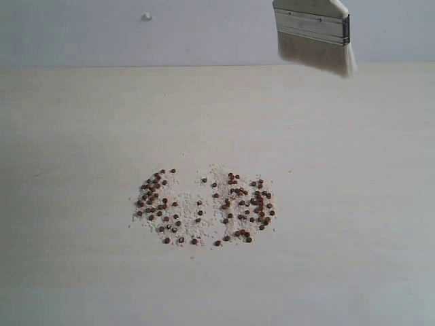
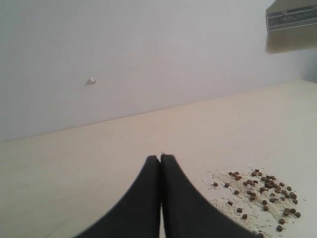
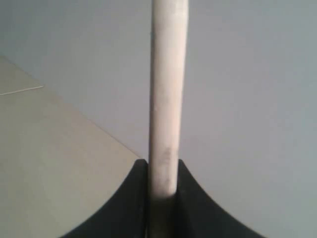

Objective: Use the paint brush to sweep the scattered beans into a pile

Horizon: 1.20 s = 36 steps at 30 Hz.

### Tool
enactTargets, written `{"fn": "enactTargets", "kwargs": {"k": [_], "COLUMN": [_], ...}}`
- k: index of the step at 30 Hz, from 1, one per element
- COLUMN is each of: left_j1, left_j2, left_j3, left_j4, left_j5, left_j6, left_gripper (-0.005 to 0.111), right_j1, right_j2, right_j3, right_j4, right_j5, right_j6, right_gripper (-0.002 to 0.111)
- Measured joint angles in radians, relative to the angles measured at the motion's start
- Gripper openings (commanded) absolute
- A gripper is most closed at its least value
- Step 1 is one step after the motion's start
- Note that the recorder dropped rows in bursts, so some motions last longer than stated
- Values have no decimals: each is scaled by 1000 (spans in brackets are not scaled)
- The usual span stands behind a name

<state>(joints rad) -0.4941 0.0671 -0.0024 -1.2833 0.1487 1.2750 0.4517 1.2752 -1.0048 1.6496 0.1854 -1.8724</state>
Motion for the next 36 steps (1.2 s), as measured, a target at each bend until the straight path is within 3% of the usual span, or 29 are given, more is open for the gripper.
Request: {"fn": "enactTargets", "kwargs": {"k": [36], "left_j1": [11], "left_j2": [-13], "left_j3": [0], "left_j4": [-2], "left_j5": [1], "left_j6": [0], "left_gripper": [0], "right_j1": [0], "right_j2": [0], "right_j3": [57], "right_j4": [-8], "right_j5": [2], "right_j6": [-45], "right_gripper": [0]}}
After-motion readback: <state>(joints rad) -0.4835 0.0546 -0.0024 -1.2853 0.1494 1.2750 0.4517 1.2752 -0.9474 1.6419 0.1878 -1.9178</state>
